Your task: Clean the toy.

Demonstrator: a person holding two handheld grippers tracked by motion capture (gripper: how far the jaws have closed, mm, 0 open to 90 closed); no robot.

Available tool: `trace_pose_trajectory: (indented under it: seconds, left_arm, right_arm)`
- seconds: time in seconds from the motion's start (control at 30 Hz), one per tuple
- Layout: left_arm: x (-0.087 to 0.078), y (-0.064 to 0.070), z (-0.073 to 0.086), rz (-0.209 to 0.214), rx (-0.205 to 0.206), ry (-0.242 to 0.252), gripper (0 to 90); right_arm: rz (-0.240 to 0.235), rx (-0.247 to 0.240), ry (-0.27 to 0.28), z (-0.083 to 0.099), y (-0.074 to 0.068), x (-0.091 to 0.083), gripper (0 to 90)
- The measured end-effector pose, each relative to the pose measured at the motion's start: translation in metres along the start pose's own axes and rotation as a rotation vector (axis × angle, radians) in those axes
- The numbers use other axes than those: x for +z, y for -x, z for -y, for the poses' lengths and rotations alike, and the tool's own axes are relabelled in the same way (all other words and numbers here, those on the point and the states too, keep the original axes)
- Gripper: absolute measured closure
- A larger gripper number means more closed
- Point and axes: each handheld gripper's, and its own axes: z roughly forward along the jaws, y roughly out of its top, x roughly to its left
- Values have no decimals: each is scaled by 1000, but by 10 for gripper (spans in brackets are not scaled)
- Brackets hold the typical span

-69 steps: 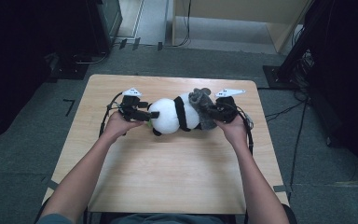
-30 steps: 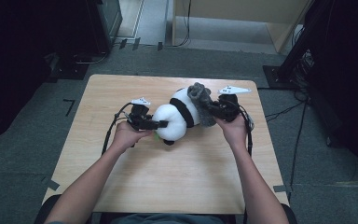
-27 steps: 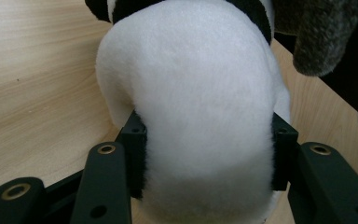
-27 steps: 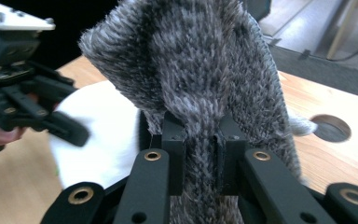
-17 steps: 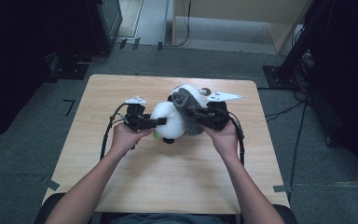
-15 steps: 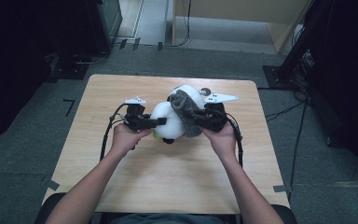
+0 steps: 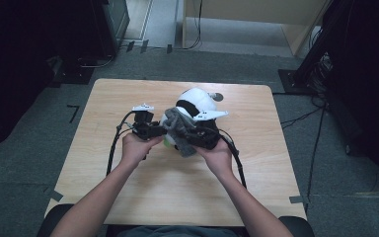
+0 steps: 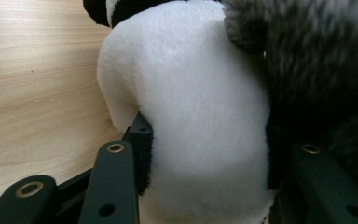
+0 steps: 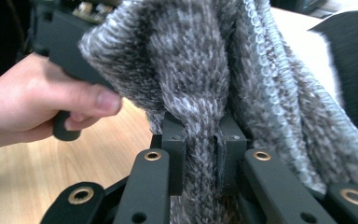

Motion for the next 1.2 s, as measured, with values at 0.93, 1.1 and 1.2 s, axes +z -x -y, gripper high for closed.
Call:
trace_pose_trajectory:
  seconds: [0.93, 1.1, 1.2]
  left_arm:
    - [-6, -5, -3, 26, -134, 48, 538]
    - [-8, -5, -4, 41, -149, 69, 536]
    - [-9, -4, -5, 48, -158, 84, 534]
  right_arm:
    - [47, -283, -82, 35, -20, 44, 794]
    - [59, -277, -102, 38, -18, 49, 795]
    - [67, -253, -105, 39, -16, 51, 795]
